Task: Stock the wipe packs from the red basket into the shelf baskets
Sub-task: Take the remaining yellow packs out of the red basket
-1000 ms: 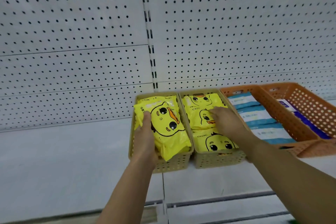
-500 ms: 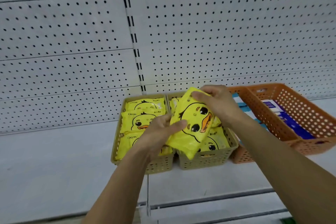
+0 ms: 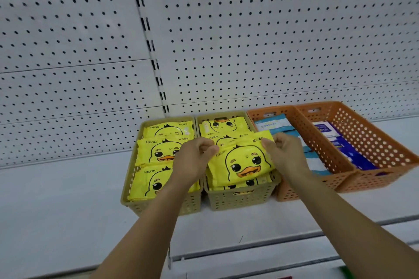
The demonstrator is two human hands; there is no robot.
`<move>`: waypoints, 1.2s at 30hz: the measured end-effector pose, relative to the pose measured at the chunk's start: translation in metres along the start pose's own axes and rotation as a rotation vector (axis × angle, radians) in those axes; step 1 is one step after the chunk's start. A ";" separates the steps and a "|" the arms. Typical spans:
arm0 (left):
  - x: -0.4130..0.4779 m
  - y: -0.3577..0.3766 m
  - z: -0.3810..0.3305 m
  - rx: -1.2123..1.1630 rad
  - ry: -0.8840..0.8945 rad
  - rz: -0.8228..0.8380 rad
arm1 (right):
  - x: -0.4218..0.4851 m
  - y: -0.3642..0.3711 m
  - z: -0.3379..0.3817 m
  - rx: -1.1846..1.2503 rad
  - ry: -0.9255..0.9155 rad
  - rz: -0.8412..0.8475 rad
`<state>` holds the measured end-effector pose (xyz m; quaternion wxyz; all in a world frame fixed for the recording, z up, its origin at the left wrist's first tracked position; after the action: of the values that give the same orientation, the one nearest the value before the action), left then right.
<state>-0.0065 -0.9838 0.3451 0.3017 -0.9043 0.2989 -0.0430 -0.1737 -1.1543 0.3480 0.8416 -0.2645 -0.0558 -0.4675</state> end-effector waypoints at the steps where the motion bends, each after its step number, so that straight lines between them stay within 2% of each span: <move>1: -0.002 0.000 0.001 0.095 0.035 -0.030 | -0.001 0.006 -0.002 -0.096 -0.012 0.044; 6: -0.025 0.025 0.005 0.621 0.229 0.044 | -0.009 0.032 0.012 -0.572 -0.090 0.277; 10: -0.026 0.031 0.014 0.768 0.226 0.076 | -0.026 0.054 0.034 -0.986 -0.386 0.424; 11: -0.025 0.032 0.016 0.780 0.224 0.081 | -0.031 0.060 0.028 -0.989 -0.387 0.501; 14: -0.023 0.035 0.020 0.809 0.211 0.117 | -0.039 0.068 0.007 -0.819 -0.189 0.704; 18: -0.020 0.035 0.023 0.805 0.191 0.187 | -0.043 0.079 0.004 -0.780 -0.117 0.855; 20: -0.025 0.035 0.024 0.800 0.195 0.208 | -0.049 0.076 0.008 -0.744 -0.155 0.790; 22: -0.037 0.032 0.027 0.760 0.197 0.197 | -0.063 0.065 0.017 -0.695 -0.273 0.615; 25: -0.070 0.028 0.041 0.794 0.245 0.142 | -0.107 0.050 0.025 -0.782 -0.458 0.369; 27: -0.099 0.023 0.051 0.791 0.327 0.064 | -0.143 0.048 0.022 -0.683 -0.460 0.298; 32: -0.183 -0.004 0.076 0.534 0.422 -0.059 | -0.237 0.040 0.031 -0.414 -0.345 0.170; 36: -0.248 -0.025 0.115 0.412 0.299 -0.027 | -0.308 0.038 0.048 -0.391 -0.317 0.174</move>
<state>-0.1670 -0.7676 0.2914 0.4313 -0.8114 0.3130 -0.2401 -0.3073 -0.8809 0.2689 0.7925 -0.4956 -0.0725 -0.3479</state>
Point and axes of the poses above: each hand's wrist, its own x-axis towards the middle knuckle, its own y-axis out of the palm, z = x × y, the point moved 9 cm from there along x, towards the middle knuckle, and after that the axes turned 14 degrees about -y, right-handed, at the moved point
